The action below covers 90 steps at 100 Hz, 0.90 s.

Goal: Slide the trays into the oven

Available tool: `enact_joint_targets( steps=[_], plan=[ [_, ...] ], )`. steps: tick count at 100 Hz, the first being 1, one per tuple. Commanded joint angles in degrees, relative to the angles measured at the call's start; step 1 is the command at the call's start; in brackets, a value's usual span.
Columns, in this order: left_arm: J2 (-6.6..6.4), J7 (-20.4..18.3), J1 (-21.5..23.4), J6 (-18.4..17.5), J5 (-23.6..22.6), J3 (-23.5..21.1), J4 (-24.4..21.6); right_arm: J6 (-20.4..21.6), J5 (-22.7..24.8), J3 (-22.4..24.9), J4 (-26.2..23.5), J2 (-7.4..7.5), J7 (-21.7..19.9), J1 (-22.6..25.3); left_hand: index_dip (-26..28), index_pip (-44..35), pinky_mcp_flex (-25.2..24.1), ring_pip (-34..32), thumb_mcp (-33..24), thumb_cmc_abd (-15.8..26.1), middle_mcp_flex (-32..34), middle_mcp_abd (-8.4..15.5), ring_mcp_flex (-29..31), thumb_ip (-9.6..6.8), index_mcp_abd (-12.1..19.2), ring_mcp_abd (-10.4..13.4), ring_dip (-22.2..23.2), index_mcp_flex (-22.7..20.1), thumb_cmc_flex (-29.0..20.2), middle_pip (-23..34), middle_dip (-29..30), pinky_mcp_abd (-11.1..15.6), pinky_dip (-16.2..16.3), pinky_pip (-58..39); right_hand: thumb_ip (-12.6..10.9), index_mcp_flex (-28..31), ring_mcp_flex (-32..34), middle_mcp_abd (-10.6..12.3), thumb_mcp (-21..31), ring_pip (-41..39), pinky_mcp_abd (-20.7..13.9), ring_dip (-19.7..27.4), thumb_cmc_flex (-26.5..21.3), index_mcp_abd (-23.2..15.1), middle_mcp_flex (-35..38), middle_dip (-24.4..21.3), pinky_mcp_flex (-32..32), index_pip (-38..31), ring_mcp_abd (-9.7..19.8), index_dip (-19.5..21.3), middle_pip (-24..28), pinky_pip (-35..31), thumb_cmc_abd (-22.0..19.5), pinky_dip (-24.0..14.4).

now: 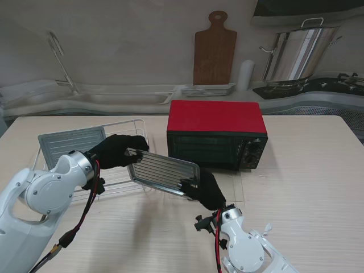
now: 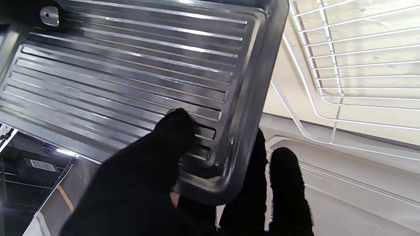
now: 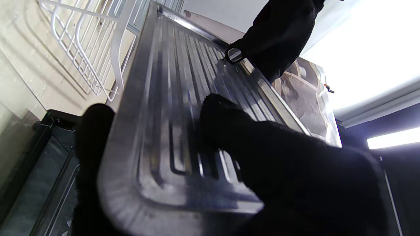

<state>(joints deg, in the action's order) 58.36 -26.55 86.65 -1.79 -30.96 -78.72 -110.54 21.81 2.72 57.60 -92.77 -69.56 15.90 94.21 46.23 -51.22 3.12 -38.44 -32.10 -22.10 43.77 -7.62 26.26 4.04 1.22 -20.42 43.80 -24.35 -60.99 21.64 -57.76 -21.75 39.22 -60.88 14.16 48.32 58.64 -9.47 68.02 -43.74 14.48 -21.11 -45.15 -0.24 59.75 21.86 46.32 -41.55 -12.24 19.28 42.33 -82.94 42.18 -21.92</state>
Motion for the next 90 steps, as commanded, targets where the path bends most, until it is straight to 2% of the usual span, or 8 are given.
enact_joint_targets(
  steps=[1, 4, 10, 17, 24, 46, 90],
  plan=[
    [0.13, -1.3, 0.4, -0.4, 0.1, -0.5, -1.0, -0.3, -0.5, -0.4, -0.4, -0.62, -1.6, 0.6, -3.8, 4.4, -2.1, 4.7, -3.1, 3.6, -5.7, -0.8, -2.5, -1.99, -1.6, 1.6, -3.2, 3.1, 3.2, 1.8, 6.9, 0.8, -1.6, 3.9, 1.2, 12.1, 2.7, -0.5, 5.4, -2.7, -2.2, -0.6, -4.7, -5.6, 2.7, 1.6, 1.6, -10.9, -2.0, 8.1, 2.2, -2.4, -3.3, 0.2],
    [0.10, -1.4, 0.5, -0.6, 0.2, -0.6, -1.1, -0.4, -0.6, -0.4, -0.4, -0.64, -1.6, 0.6, -5.5, 6.9, -2.6, 6.4, -3.3, 4.4, -8.2, -0.8, -3.3, -2.56, -3.0, 1.8, -4.2, 3.7, 5.0, 2.9, 11.3, 0.9, -1.9, 5.5, 1.2, 12.2, 2.5, -0.6, 5.4, -2.7, -2.2, -0.6, -4.7, -5.5, 2.7, 1.6, 1.6, -10.9, -2.1, 8.2, 2.2, -2.5, -3.3, 0.2],
    [0.02, -1.7, 0.7, -1.1, 0.4, -0.9, -1.2, -0.7, -0.9, -0.4, -0.5, -0.67, -1.7, 0.6, -8.5, 11.5, -3.5, 9.6, -2.3, 6.7, -11.8, -0.6, -4.9, -3.64, -3.8, 2.5, -6.0, 4.7, 8.7, 2.6, 22.2, 1.2, -2.3, 7.9, 1.2, 12.2, 2.9, -0.8, 5.6, -3.1, -2.2, -0.6, -4.7, -5.4, 2.7, 1.7, 1.8, -10.7, -2.1, 8.3, 2.2, -2.8, -3.2, 0.3],
    [-0.09, -2.1, 1.0, -1.9, 0.3, -1.4, -1.4, -0.9, -1.3, -0.4, -0.6, -0.74, -1.6, 0.6, -11.7, 15.5, -4.5, 13.3, -0.5, 9.0, -14.2, -0.4, -6.6, -5.73, -4.6, 3.1, -8.2, 5.7, 11.9, 0.8, 26.0, 1.6, -2.9, 10.9, 1.3, 12.3, 2.8, -0.9, 5.6, -3.4, -2.3, -0.7, -4.7, -5.4, 2.7, 1.9, 2.0, -10.6, -2.3, 8.4, 2.3, -3.2, -3.2, 0.3],
    [-0.21, -2.5, 1.4, -2.7, 0.1, -1.9, -1.7, -1.2, -1.4, -0.4, -0.7, -0.89, -1.2, 0.7, -13.8, 18.4, -5.2, 15.6, 1.2, 8.7, -16.2, -0.1, -8.1, -5.95, -5.0, 3.3, -9.3, 7.0, 14.1, -1.0, 27.6, 1.9, -3.3, 13.1, 1.3, 12.3, 2.8, -0.9, 5.7, -4.3, -2.6, -0.9, -4.8, -5.4, 2.5, 2.2, 2.3, -10.4, -2.4, 8.6, 2.6, -4.1, -3.1, 0.3],
    [-0.41, -3.2, 2.6, -4.3, -0.2, -3.5, -2.7, -2.4, -2.2, -0.4, -1.2, -1.40, 0.3, 0.7, -18.4, 24.6, -7.1, 19.9, 7.0, 6.1, -21.4, 0.4, -11.7, -3.00, -6.0, 4.0, -10.4, 10.2, 20.9, -4.2, 29.7, 2.9, -3.3, 18.3, 1.5, 12.5, 4.2, -2.1, 6.4, -8.8, -4.3, -2.0, -5.1, -4.7, 1.9, 3.1, 5.5, -10.8, -3.9, 9.6, 4.5, -8.2, -2.5, -0.3],
    [0.18, -0.3, 5.4, -5.6, 2.2, -6.4, -4.1, -6.2, -5.6, 0.5, -2.6, -1.45, -0.7, 0.9, -21.4, 30.3, -8.9, 24.9, 12.9, 7.3, -26.7, 0.1, -15.8, -1.07, -6.9, 4.5, -11.8, 13.8, 29.5, -8.0, 31.6, 3.6, -2.7, 26.5, 1.9, 13.6, 8.3, -3.6, 7.7, -12.5, -5.3, -2.3, -5.6, -3.5, 0.8, 3.7, 11.0, -11.4, -4.9, 10.6, 6.4, -10.6, -1.3, 0.7]
  ],
)
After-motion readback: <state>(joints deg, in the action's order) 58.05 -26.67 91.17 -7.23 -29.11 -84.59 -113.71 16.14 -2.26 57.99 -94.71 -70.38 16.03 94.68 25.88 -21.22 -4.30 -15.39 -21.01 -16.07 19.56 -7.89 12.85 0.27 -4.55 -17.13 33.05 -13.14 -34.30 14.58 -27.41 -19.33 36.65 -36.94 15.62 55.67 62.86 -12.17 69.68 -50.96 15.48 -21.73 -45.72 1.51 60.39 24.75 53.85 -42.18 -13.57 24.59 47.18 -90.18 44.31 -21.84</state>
